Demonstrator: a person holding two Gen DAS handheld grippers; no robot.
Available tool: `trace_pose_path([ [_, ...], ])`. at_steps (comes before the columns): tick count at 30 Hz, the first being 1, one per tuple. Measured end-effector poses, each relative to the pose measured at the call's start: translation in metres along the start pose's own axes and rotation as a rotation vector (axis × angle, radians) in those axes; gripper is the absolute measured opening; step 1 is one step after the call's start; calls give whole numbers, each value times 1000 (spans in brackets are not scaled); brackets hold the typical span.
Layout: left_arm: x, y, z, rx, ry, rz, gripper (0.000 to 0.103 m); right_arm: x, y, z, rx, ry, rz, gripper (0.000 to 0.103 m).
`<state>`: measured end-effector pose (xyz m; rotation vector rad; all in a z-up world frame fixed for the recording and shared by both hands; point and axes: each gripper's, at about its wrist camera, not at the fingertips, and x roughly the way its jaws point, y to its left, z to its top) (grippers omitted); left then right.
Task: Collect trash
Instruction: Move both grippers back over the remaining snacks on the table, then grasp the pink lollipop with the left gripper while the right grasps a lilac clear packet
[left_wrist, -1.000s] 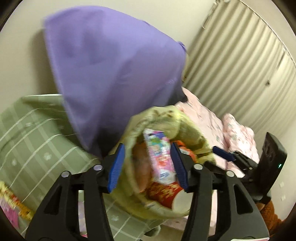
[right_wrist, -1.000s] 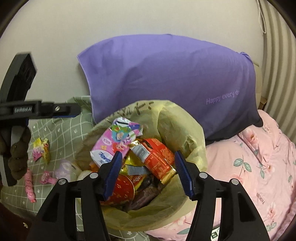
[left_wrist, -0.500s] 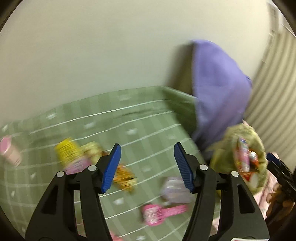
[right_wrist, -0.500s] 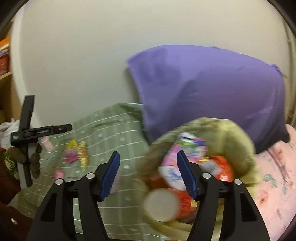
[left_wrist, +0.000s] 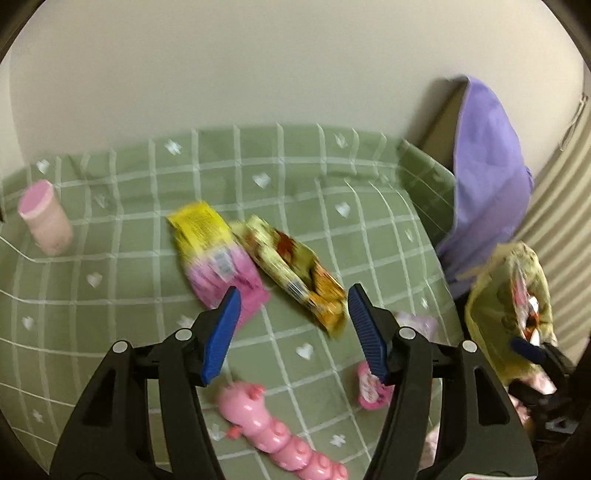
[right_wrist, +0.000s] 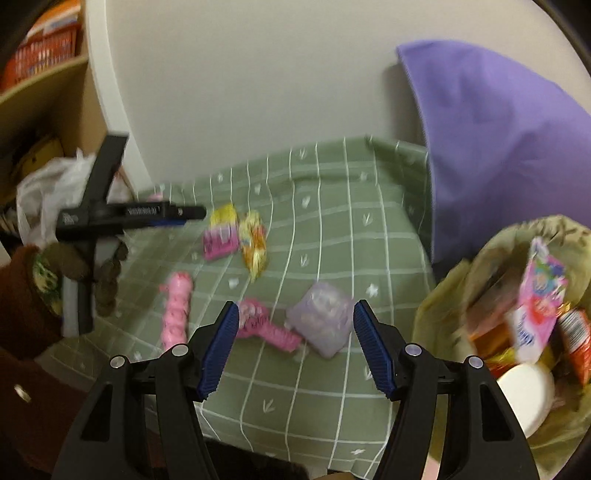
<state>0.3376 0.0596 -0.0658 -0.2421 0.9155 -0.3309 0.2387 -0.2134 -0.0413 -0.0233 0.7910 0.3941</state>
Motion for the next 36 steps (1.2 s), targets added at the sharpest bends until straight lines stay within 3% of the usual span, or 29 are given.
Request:
trace_pose_path([
  [7, 31, -57, -45, 242, 177, -130, 57, 21, -6, -37, 24, 99, -60, 61],
  [10, 43, -74, -61, 306, 243, -131, 57, 20, -9, -49, 47, 113, -77, 61],
  [18, 76, -85, -72, 316, 309, -48, 55, 4, -14, -75, 106, 113, -106, 61],
  [19, 75, -86, -72, 323, 297, -34, 51, 4, -14, -77, 110, 116, -104, 61],
  [21, 75, -86, -70, 313, 300, -42, 33, 3, -14, -79, 111, 114, -93, 61],
  [24, 69, -77, -64, 281, 282, -32, 20, 3, -11, -79, 101, 101, -81, 61],
  [32, 42, -27, -37, 183, 167, 99, 14, 42, 3, -59, 5, 101, -99, 61],
  [36, 32, 1, -26, 82, 155, 71, 16, 73, -4, -40, -5, 116, -119, 61],
])
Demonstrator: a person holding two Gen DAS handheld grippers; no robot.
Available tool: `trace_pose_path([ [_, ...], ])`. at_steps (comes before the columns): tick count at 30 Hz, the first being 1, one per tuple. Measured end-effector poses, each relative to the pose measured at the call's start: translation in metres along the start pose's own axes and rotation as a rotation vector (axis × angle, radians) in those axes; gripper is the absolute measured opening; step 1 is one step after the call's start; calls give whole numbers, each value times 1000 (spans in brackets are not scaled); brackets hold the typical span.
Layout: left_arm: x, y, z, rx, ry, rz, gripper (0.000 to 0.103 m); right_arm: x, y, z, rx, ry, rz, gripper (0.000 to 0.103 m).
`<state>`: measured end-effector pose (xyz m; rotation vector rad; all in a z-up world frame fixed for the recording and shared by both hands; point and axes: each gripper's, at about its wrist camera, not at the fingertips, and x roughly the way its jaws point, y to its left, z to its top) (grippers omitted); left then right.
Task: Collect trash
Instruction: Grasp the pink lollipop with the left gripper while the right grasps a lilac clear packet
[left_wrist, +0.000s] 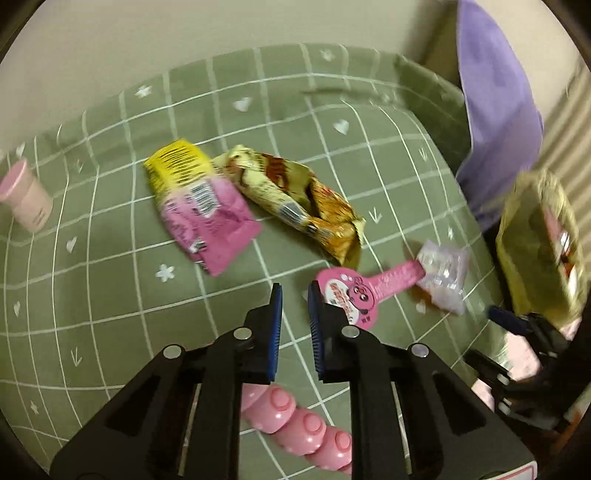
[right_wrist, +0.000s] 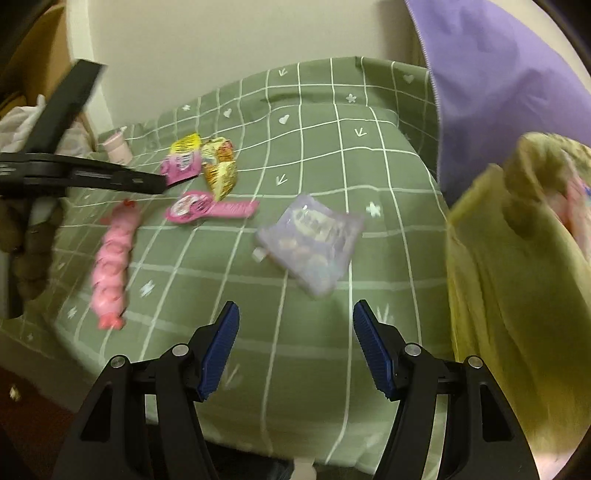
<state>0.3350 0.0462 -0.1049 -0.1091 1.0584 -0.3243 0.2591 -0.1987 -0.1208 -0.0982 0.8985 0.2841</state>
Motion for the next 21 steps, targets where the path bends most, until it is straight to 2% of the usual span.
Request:
trace_pose_path([
  [3, -12, 11, -1, -38, -27, -11, 27, 21, -5, 14, 12, 29, -5, 61],
  [5, -21, 15, -3, -45, -41, -19, 30, 37, -9, 21, 26, 63, -5, 61],
  [6, -24, 19, -3, -44, -44, -23, 33, 38, -9, 25, 15, 48, -8, 61],
  [14, -34, 35, -14, -46, -29, -24, 38, 61, -14, 45, 40, 36, 29, 60],
  [15, -33, 35, -15, -54, -27, -25, 38, 62, -15, 47, 58, 30, 46, 58],
  [16, -33, 38, -15, -60, -22, -29, 38, 64, -16, 50, 71, 26, 57, 44],
  [18, -32, 38, -15, -60, -20, -33, 38, 64, -16, 51, 103, 14, 81, 27],
  [21, -31, 39, -14, -63, -18, -45, 38, 61, -13, 49, 118, -3, 78, 20],
])
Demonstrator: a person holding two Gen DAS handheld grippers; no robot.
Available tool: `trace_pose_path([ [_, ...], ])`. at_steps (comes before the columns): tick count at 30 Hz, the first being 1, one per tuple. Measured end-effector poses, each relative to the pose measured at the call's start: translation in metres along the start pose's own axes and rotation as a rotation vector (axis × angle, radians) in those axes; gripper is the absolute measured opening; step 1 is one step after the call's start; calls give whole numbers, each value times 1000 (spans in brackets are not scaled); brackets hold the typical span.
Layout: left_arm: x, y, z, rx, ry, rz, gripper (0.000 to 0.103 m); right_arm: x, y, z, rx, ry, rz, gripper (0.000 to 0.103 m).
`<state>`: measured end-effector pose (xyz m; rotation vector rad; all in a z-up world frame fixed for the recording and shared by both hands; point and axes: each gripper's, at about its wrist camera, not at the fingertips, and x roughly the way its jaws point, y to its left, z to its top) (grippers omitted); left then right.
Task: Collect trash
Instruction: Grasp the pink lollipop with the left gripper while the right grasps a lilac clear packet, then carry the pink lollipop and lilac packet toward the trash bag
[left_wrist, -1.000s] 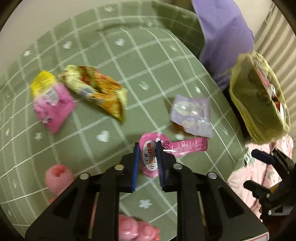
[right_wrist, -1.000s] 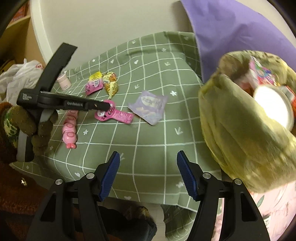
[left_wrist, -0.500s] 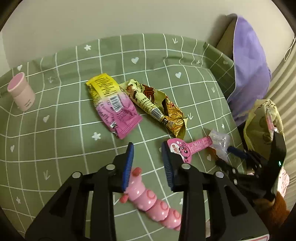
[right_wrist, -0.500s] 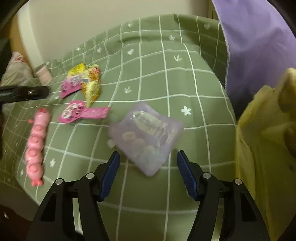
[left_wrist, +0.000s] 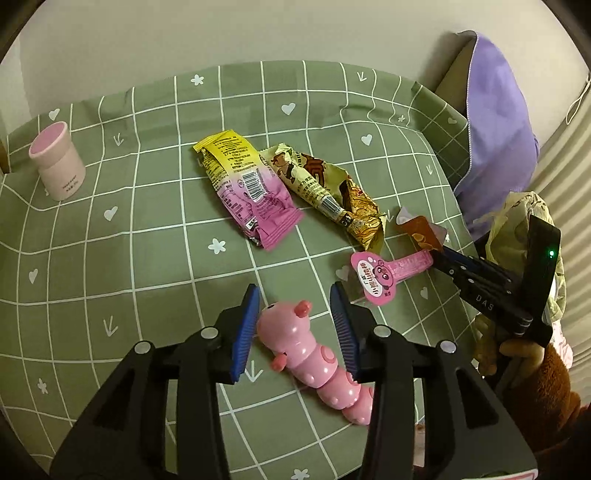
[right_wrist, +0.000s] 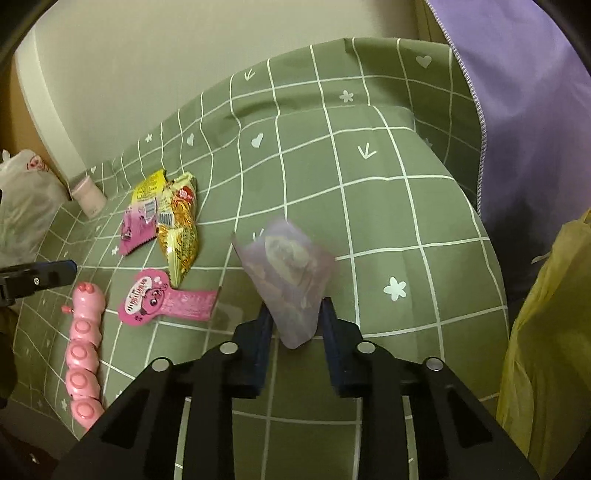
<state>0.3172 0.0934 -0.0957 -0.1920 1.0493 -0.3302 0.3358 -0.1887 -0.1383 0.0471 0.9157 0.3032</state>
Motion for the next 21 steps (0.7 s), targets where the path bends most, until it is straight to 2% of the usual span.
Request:
trace_pose_path([
  [9, 5, -16, 7, 47, 0, -46, 41, -32, 6, -10, -5, -22, -56, 16],
  [14, 12, -34, 17, 126, 2, -70, 46, -65, 6, -30, 32, -21, -80, 16],
  [21, 37, -65, 32, 254, 22, -51, 48, -103, 8, -60, 68, -11, -132, 16],
])
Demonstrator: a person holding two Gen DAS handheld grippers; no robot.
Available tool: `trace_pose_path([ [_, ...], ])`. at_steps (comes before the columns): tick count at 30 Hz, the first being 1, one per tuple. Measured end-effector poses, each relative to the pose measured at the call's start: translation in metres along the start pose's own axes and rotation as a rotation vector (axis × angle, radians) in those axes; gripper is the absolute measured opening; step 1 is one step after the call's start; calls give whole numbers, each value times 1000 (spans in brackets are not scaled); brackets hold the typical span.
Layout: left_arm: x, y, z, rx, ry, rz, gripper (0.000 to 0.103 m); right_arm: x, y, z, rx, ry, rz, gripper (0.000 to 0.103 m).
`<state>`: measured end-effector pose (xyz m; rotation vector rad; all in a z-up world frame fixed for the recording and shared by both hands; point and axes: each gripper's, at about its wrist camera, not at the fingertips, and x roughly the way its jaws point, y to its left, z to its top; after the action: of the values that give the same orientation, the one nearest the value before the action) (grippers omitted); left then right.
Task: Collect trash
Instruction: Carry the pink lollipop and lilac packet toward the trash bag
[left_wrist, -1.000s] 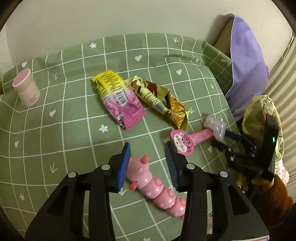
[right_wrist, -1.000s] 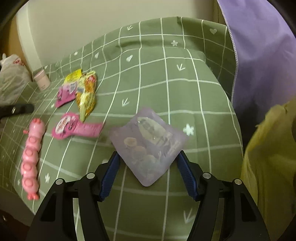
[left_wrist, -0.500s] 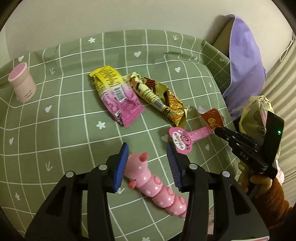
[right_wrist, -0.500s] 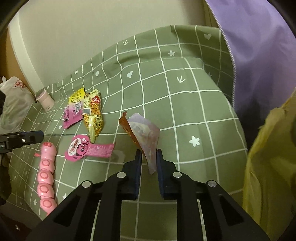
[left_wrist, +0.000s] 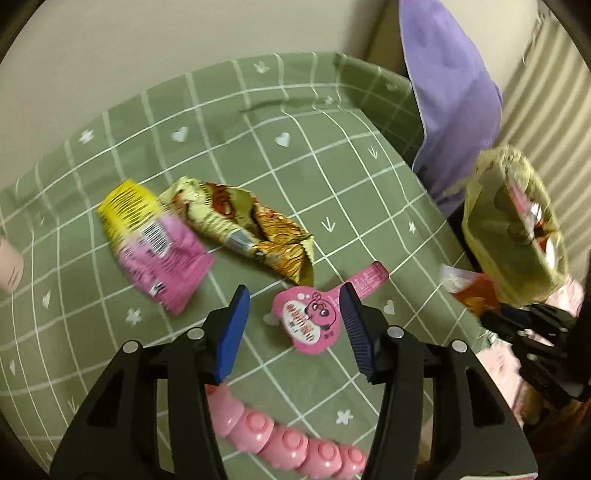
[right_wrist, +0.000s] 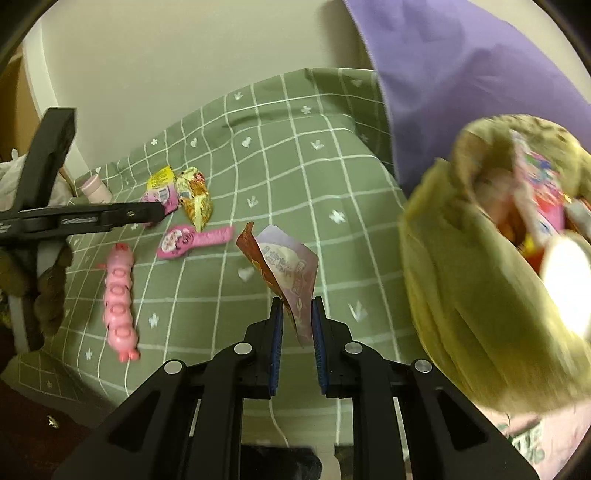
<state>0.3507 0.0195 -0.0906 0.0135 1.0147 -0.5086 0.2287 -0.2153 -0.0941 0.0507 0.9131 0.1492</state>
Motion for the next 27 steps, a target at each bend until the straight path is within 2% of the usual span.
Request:
trace_pose_path([
  [4, 16, -8, 1, 37, 29, 8, 49, -12, -7, -11, 17, 7, -28, 16],
  [9, 26, -9, -3, -1, 57, 0, 49, -10, -17, -15, 41, 22, -27, 16],
  [12, 25, -17, -13, -1, 85, -45, 49, -9, -21, -16, 50, 14, -26, 16],
  [16, 20, -33, -29, 43, 151, -204, 49, -9, -26, -19, 70, 5, -16, 16],
  [17, 16, -34, -31, 60, 144, -216, 49, -9, -27, -20, 75, 3, -10, 16],
  [19, 7, -39, -33, 121, 116, -195, 50, -9, -27, -21, 82, 0, 0, 16],
  [22, 3, -44, -34, 212, 91, -111, 54, -11, -22, -23, 73, 1, 4, 16],
  [27, 14, -56, -30, 161, 93, -104, 54, -19, -19, -26, 57, -1, -25, 16],
])
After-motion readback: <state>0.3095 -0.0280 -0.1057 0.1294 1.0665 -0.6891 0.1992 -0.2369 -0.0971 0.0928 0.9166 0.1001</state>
